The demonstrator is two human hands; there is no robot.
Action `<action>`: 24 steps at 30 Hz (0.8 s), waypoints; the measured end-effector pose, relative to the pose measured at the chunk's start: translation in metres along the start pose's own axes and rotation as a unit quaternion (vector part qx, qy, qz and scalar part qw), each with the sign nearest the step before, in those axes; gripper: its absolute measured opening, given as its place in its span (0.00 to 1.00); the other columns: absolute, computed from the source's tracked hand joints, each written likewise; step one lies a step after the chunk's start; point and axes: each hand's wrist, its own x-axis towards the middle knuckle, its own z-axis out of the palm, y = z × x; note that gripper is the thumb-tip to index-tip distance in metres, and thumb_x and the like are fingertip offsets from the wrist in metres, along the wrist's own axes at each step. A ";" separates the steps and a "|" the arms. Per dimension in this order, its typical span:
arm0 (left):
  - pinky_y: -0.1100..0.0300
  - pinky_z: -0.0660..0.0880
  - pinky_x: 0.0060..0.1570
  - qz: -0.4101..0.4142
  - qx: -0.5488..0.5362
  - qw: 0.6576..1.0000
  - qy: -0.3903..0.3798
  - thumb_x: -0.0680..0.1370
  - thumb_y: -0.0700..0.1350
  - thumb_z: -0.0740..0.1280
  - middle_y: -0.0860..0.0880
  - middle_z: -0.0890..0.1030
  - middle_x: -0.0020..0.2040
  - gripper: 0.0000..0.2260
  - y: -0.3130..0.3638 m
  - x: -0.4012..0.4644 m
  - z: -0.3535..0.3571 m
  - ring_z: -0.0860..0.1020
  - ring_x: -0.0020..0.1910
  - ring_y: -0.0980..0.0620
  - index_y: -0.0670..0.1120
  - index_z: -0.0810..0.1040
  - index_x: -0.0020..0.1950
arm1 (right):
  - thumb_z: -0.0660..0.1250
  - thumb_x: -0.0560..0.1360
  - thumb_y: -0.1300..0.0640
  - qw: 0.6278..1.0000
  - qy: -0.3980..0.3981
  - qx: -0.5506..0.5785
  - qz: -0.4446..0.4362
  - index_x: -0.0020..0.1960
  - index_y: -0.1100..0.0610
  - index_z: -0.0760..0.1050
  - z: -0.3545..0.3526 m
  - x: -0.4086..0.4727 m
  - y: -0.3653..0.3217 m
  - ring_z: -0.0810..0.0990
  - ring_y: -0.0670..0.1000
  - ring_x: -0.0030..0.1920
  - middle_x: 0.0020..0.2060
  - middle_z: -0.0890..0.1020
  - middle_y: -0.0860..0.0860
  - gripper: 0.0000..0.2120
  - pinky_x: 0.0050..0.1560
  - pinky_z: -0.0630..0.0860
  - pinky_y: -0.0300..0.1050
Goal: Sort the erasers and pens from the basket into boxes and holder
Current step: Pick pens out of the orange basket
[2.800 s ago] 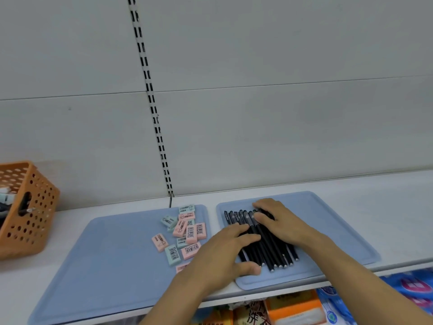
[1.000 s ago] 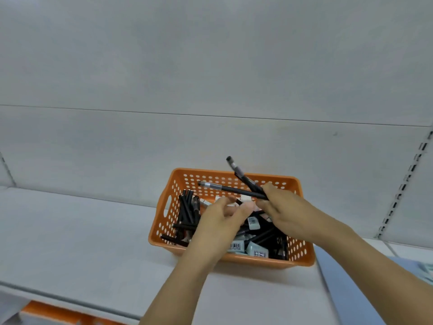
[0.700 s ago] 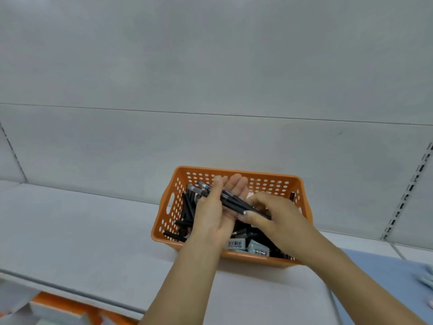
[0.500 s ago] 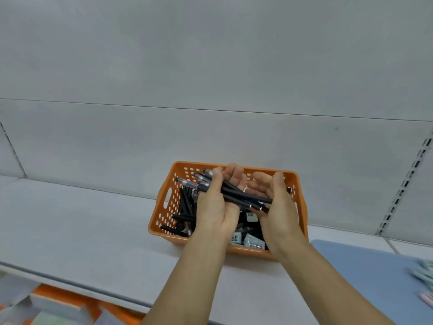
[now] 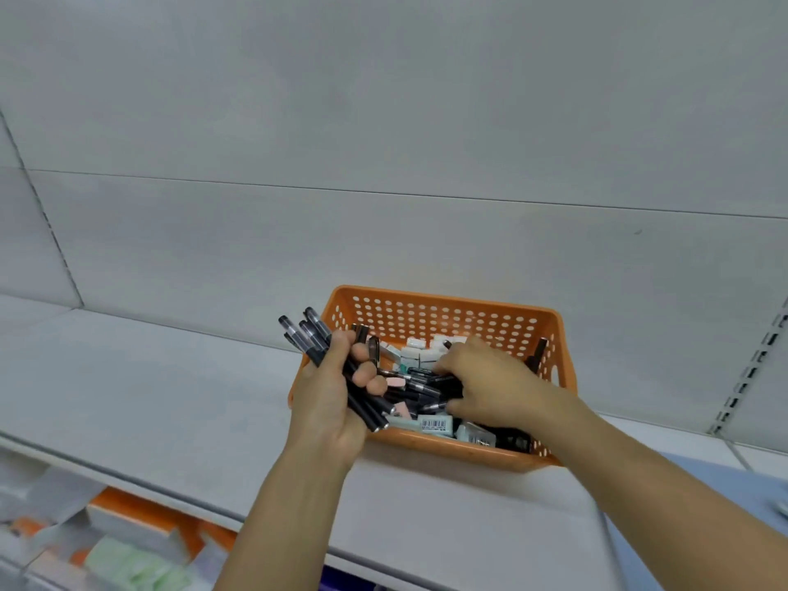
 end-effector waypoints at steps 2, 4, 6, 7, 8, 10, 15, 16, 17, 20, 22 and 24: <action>0.64 0.67 0.21 0.001 0.002 1.000 0.002 0.82 0.46 0.61 0.49 0.73 0.33 0.06 0.003 -0.002 -0.003 0.65 0.24 0.56 0.44 0.71 0.52 | 0.68 0.73 0.58 0.997 0.000 -0.082 -0.004 0.53 0.54 0.75 0.007 0.007 -0.004 0.73 0.52 0.54 0.52 0.75 0.50 0.10 0.47 0.77 0.50; 0.64 0.67 0.22 0.005 0.013 1.000 0.004 0.82 0.46 0.61 0.49 0.73 0.33 0.06 0.007 -0.004 -0.005 0.66 0.24 0.56 0.43 0.72 0.51 | 0.69 0.74 0.55 0.999 -0.004 -0.048 -0.001 0.53 0.54 0.75 0.005 0.009 -0.002 0.75 0.52 0.51 0.51 0.77 0.50 0.09 0.47 0.77 0.50; 0.64 0.69 0.23 0.006 0.030 1.000 0.001 0.82 0.46 0.61 0.49 0.74 0.33 0.07 0.009 -0.007 -0.005 0.68 0.25 0.55 0.43 0.73 0.51 | 0.68 0.76 0.51 1.000 0.020 -0.008 -0.004 0.52 0.52 0.77 -0.005 0.009 0.002 0.76 0.51 0.50 0.50 0.78 0.48 0.06 0.48 0.76 0.48; 0.63 0.71 0.23 0.005 0.041 0.999 0.000 0.82 0.45 0.61 0.48 0.75 0.33 0.07 0.009 -0.008 -0.004 0.70 0.26 0.54 0.42 0.73 0.52 | 0.66 0.78 0.51 0.998 0.055 0.008 -0.005 0.51 0.52 0.78 -0.010 0.009 0.004 0.77 0.50 0.49 0.49 0.78 0.48 0.06 0.48 0.75 0.46; 0.63 0.74 0.25 0.004 0.050 0.999 0.001 0.82 0.45 0.61 0.46 0.78 0.34 0.07 0.007 -0.009 -0.002 0.74 0.28 0.53 0.41 0.74 0.52 | 0.64 0.79 0.51 0.994 0.101 0.033 -0.004 0.51 0.52 0.78 -0.016 0.009 0.005 0.77 0.49 0.48 0.48 0.77 0.47 0.06 0.47 0.74 0.44; 0.58 0.81 0.36 0.002 0.062 0.998 0.001 0.82 0.43 0.61 0.41 0.84 0.41 0.09 0.003 -0.007 0.004 0.83 0.37 0.49 0.37 0.75 0.52 | 0.63 0.80 0.50 0.974 0.195 0.115 -0.008 0.50 0.52 0.77 -0.028 0.008 -0.002 0.75 0.48 0.45 0.45 0.76 0.48 0.07 0.46 0.71 0.43; 0.47 0.76 0.60 -0.015 0.145 0.987 -0.065 0.83 0.42 0.59 0.41 0.84 0.53 0.10 -0.007 -0.002 0.022 0.82 0.56 0.45 0.40 0.77 0.59 | 0.67 0.78 0.53 0.917 0.233 0.325 -0.012 0.44 0.61 0.77 -0.058 0.018 -0.037 0.78 0.52 0.33 0.34 0.79 0.54 0.11 0.37 0.77 0.50; 0.46 0.76 0.59 -0.022 0.172 0.982 -0.079 0.83 0.43 0.60 0.43 0.84 0.53 0.10 -0.009 -0.002 0.024 0.83 0.55 0.46 0.42 0.77 0.59 | 0.67 0.78 0.54 0.901 0.218 0.375 0.002 0.44 0.62 0.77 -0.061 0.020 -0.041 0.79 0.53 0.30 0.32 0.79 0.56 0.10 0.35 0.80 0.51; 0.46 0.78 0.56 -0.032 0.193 0.977 -0.091 0.82 0.42 0.60 0.44 0.85 0.52 0.09 -0.010 -0.002 0.024 0.83 0.52 0.47 0.43 0.78 0.59 | 0.67 0.78 0.56 0.885 0.197 0.421 0.024 0.45 0.63 0.78 -0.061 0.021 -0.043 0.79 0.53 0.27 0.31 0.79 0.58 0.10 0.33 0.81 0.52; 0.54 0.79 0.38 -0.050 0.175 0.979 -0.088 0.82 0.40 0.61 0.45 0.79 0.41 0.08 -0.005 0.000 0.019 0.78 0.35 0.51 0.40 0.76 0.58 | 0.66 0.79 0.58 0.844 0.165 0.505 0.081 0.52 0.61 0.78 -0.052 0.022 -0.034 0.80 0.52 0.31 0.35 0.81 0.56 0.07 0.37 0.81 0.50; 0.59 0.75 0.30 -0.035 0.126 0.990 -0.055 0.81 0.39 0.61 0.47 0.76 0.36 0.06 0.003 0.003 0.011 0.74 0.31 0.53 0.40 0.75 0.57 | 0.66 0.78 0.57 0.916 0.136 0.366 0.091 0.52 0.56 0.79 -0.039 0.019 -0.021 0.81 0.47 0.39 0.40 0.81 0.48 0.05 0.38 0.77 0.39; 0.60 0.74 0.28 -0.016 0.082 0.996 -0.035 0.82 0.39 0.61 0.47 0.76 0.34 0.06 0.010 0.006 0.005 0.74 0.29 0.53 0.41 0.75 0.57 | 0.69 0.75 0.57 0.988 0.002 0.138 0.073 0.47 0.55 0.79 -0.023 0.014 -0.015 0.80 0.47 0.42 0.41 0.80 0.47 0.02 0.39 0.76 0.39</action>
